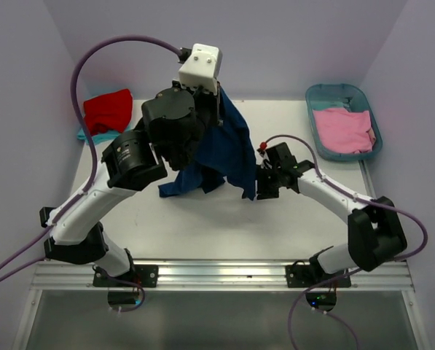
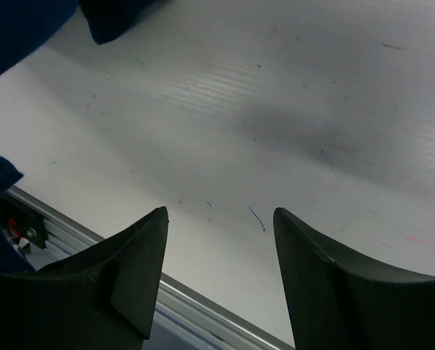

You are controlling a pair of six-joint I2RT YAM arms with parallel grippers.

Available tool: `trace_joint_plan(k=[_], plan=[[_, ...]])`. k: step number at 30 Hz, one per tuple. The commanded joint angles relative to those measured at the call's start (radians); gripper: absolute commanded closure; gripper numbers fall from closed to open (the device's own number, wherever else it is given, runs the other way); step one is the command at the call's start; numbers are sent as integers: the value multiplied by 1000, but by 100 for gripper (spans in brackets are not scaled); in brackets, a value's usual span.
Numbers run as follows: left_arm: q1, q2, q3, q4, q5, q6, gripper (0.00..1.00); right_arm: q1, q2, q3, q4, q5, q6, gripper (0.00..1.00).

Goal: Fold and stack the t-shirts
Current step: Flatten out the tshirt

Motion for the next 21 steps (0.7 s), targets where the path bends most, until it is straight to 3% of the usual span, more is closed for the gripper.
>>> trace_joint_plan(k=[1, 8, 21], plan=[[-3, -58, 12, 117, -35, 9, 100, 59, 81, 95, 94, -29, 23, 36], [-1, -104, -80, 172, -116, 46, 100, 251, 346, 339, 104, 25, 30, 36], [16, -337, -448, 244, -150, -57, 100, 319, 695, 786, -88, 186, -31, 40]])
